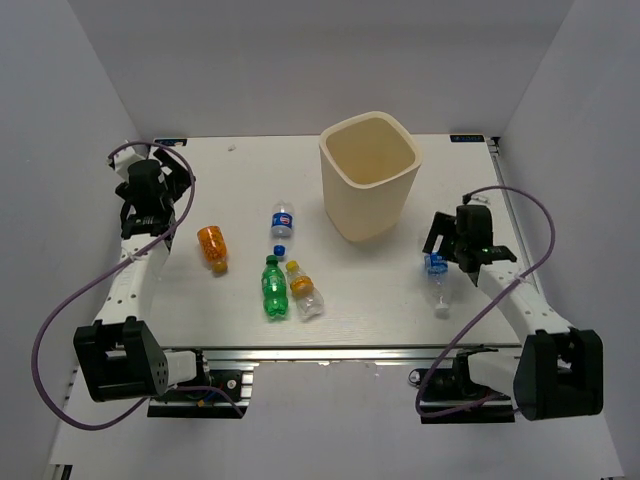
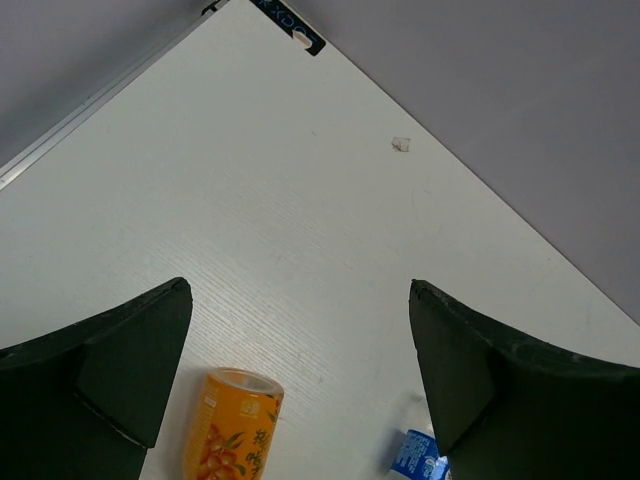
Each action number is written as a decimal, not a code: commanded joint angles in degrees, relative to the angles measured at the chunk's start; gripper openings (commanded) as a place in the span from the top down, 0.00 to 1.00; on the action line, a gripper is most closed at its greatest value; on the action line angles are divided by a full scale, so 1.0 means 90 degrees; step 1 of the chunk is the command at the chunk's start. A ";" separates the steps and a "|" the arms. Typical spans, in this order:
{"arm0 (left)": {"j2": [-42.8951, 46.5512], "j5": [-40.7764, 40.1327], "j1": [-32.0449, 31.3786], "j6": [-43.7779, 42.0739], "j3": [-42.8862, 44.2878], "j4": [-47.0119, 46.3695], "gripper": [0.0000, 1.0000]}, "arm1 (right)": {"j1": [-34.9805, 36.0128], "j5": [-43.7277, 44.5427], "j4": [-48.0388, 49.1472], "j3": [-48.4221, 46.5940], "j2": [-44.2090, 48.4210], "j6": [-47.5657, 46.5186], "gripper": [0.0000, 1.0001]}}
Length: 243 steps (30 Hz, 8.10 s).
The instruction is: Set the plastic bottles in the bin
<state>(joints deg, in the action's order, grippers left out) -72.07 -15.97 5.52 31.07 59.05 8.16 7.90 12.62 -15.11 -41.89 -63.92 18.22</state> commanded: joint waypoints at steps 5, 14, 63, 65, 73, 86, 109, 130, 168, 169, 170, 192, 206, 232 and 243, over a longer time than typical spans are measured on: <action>-0.0107 -0.0120 0.0002 -0.0122 -0.0057 0.0079 0.02 | 0.0011 -0.0689 0.0947 0.0436 -0.1361 0.0114 0.11; -0.0097 -0.0433 0.0002 -0.0161 -0.0028 0.0255 0.02 | 0.0011 0.0432 0.0557 -0.0587 -0.1630 0.0183 0.66; -0.1328 0.0944 -0.0505 -0.0034 -0.1189 -0.0008 0.02 | 0.0392 0.0100 0.3497 -0.2055 0.0508 -0.1096 0.11; -0.1503 0.0915 -0.0757 -0.0102 -0.1277 0.0011 0.02 | 0.0324 0.0199 0.3253 -0.1841 0.0685 -0.1106 0.11; -0.2109 0.0212 -0.1209 0.0034 -0.1200 0.0421 0.19 | 0.0187 0.0667 0.2646 -0.1303 0.0774 -0.0901 0.11; -0.1680 0.1236 -0.1764 0.0180 0.1093 -0.0054 0.56 | -0.0009 0.0687 0.2792 -0.0025 0.1144 -0.0384 0.11; -0.5157 0.3327 -0.4090 -0.0297 0.7502 -0.0604 0.02 | -0.0009 -0.5328 0.2481 0.0680 0.1703 -0.0461 0.11; -0.1202 -0.0795 -0.2894 -0.1033 0.2065 -0.0039 0.02 | 0.4883 -0.2878 0.0721 -0.1634 -0.1478 -0.2220 0.11; 0.0019 0.0425 -0.1678 0.0864 -0.0603 0.0519 0.02 | 0.4602 -0.0456 0.0526 -0.5217 -0.2575 -0.1565 0.54; 0.0068 0.0475 -0.1678 0.0884 -0.0642 0.0499 0.02 | 0.4407 -0.0417 0.0546 -0.5344 -0.2595 -0.1585 0.54; 0.0146 0.0514 -0.1678 0.0961 -0.0672 0.0480 0.02 | 0.4009 -0.0426 0.0547 -0.5626 -0.2721 -0.1517 0.54; 0.0353 0.1862 -0.3249 0.0874 -0.1465 0.1894 0.02 | 0.1331 0.0287 0.0390 -0.5221 -0.1845 -0.1234 0.11; -0.0175 0.1607 -0.3953 0.0484 -0.1873 0.2219 0.02 | -0.0253 0.1303 0.1601 -0.1391 0.0315 0.0456 0.11; 0.0674 -0.0570 -0.3953 0.0894 0.0108 0.2640 0.70 | -0.0390 0.0991 0.1933 -0.0659 0.0872 -0.0324 0.11; -0.2555 0.2122 -0.3982 -0.0249 0.4432 0.0578 0.63 | -0.0575 0.0873 0.2051 -0.0492 0.0852 -0.0930 0.11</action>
<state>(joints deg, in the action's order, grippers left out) -87.66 -8.12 -29.98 31.42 92.58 18.92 3.51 20.01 0.56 -46.09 -56.64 11.90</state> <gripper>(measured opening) 0.585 0.895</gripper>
